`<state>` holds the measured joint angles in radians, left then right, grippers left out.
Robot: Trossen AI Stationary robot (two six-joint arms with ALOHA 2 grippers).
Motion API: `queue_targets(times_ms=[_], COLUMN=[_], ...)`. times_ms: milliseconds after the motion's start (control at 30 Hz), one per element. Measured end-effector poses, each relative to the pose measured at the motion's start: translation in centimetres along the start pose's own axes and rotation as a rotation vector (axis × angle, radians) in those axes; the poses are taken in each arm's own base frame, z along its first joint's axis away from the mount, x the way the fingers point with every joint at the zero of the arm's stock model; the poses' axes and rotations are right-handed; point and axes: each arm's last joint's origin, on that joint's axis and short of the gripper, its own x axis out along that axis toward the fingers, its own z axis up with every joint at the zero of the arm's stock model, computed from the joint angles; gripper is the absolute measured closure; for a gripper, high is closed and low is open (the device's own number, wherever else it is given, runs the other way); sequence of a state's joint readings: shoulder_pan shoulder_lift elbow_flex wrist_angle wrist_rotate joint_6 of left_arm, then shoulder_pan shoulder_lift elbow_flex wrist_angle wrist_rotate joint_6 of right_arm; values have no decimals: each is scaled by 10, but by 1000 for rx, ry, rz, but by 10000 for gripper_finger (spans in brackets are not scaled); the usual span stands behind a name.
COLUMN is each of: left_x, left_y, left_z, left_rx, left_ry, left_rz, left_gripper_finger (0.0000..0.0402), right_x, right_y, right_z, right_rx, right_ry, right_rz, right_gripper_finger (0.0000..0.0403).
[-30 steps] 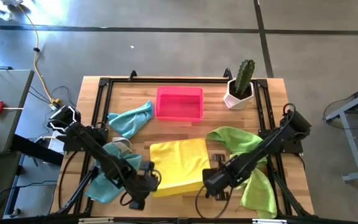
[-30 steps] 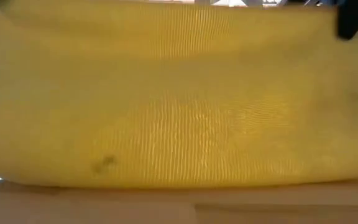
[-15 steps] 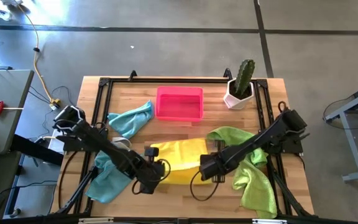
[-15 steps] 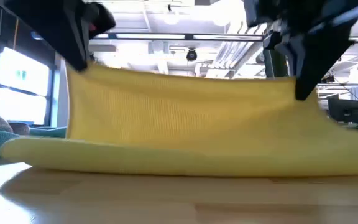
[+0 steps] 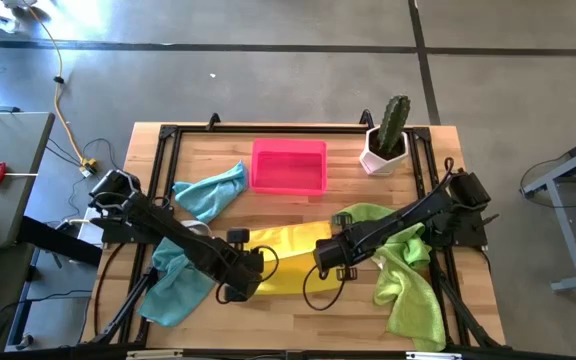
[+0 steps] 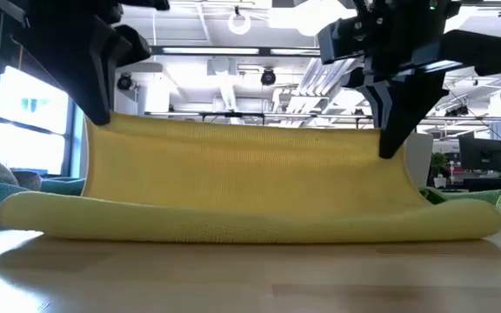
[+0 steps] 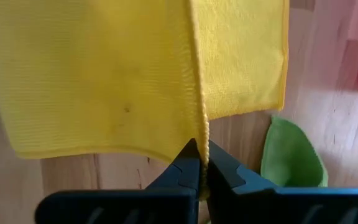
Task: Fold microfiber towels
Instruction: Fold the yellow microfiber cloth
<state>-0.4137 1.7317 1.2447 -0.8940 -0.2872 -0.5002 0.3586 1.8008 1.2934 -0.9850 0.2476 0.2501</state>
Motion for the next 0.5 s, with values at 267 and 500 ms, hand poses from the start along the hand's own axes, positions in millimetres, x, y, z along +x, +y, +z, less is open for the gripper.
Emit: queue_targets(times_ms=[267, 500], left_x=[7, 10], left_y=[9, 22], left_z=[0, 4], left_rx=[-2, -35], left_ry=[39, 45], left_rz=[69, 104], left_gripper_finger=[401, 401], right_x=[4, 7], right_y=[-18, -28], right_z=[6, 9], right_rx=[33, 60], right_ry=[-20, -23], right_rz=[-42, -44], right_gripper_finger=[402, 400])
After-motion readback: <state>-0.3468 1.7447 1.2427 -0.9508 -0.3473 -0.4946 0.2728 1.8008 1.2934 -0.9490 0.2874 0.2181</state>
